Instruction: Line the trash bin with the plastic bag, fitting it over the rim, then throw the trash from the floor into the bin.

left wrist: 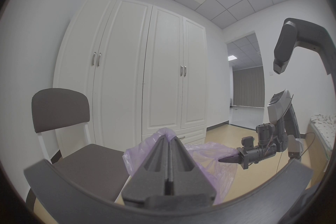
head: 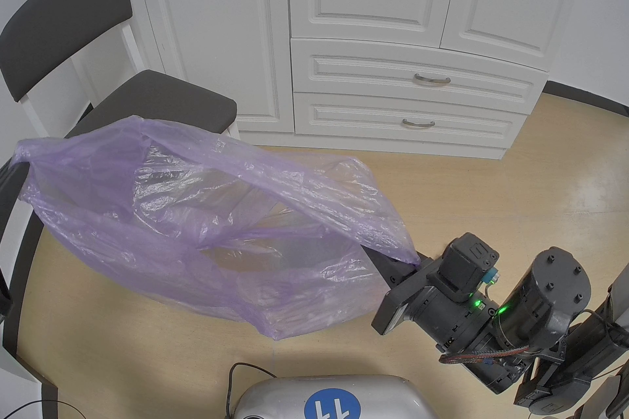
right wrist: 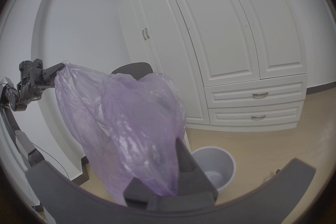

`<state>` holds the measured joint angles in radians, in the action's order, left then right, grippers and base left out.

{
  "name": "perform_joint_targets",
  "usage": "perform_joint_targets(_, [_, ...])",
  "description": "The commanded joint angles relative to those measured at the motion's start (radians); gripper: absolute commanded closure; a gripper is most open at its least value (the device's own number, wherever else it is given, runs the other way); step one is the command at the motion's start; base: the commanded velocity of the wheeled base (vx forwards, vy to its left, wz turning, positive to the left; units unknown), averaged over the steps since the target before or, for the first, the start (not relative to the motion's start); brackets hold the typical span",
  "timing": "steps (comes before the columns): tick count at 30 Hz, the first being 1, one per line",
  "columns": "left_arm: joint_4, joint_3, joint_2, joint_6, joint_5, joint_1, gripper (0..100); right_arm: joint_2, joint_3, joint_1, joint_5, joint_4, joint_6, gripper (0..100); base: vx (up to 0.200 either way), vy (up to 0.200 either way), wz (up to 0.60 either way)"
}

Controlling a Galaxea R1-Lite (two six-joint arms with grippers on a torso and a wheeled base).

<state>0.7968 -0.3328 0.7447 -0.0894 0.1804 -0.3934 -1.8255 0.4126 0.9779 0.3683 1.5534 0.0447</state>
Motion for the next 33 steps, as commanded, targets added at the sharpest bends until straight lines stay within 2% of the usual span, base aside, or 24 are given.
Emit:
perform_joint_targets(1, [-0.025, -0.032, -0.028, -0.001, 0.005, -0.001, 100, 0.015, -0.009, 0.004, 0.000, 0.017, 0.000, 100, 0.000, 0.000, 0.00])
perform_joint_targets(2, [-0.088, -0.103, -0.016, -0.003, 0.014, -0.005, 100, 0.008, -0.009, 0.004, -0.002, 0.017, 0.003, 100, 0.000, 0.000, 0.00])
perform_joint_targets(5, [-0.151, -0.172, 0.012, 0.000, 0.063, -0.012, 100, -0.005, -0.011, 0.005, -0.003, 0.017, 0.009, 100, 0.000, 0.000, 0.00])
perform_joint_targets(10, [-0.146, -0.244, 0.128, 0.002, 0.077, -0.059, 100, -0.017, -0.012, 0.024, -0.002, 0.017, 0.043, 100, 0.000, 0.000, 0.00])
perform_joint_targets(15, [-0.099, -0.226, 0.228, 0.002, 0.077, -0.058, 100, -0.018, -0.029, 0.024, -0.005, 0.017, 0.060, 100, 0.000, 0.000, 0.00])
perform_joint_targets(26, [0.053, -0.177, 0.325, 0.023, 0.082, -0.053, 100, -0.038, -0.038, 0.024, -0.003, 0.017, 0.060, 100, 0.000, 0.000, 0.00])
perform_joint_targets(33, [0.082, -0.146, 0.318, 0.074, 0.083, -0.041, 100, -0.014, -0.037, 0.024, -0.002, 0.017, 0.057, 100, 0.000, 0.000, 0.00])
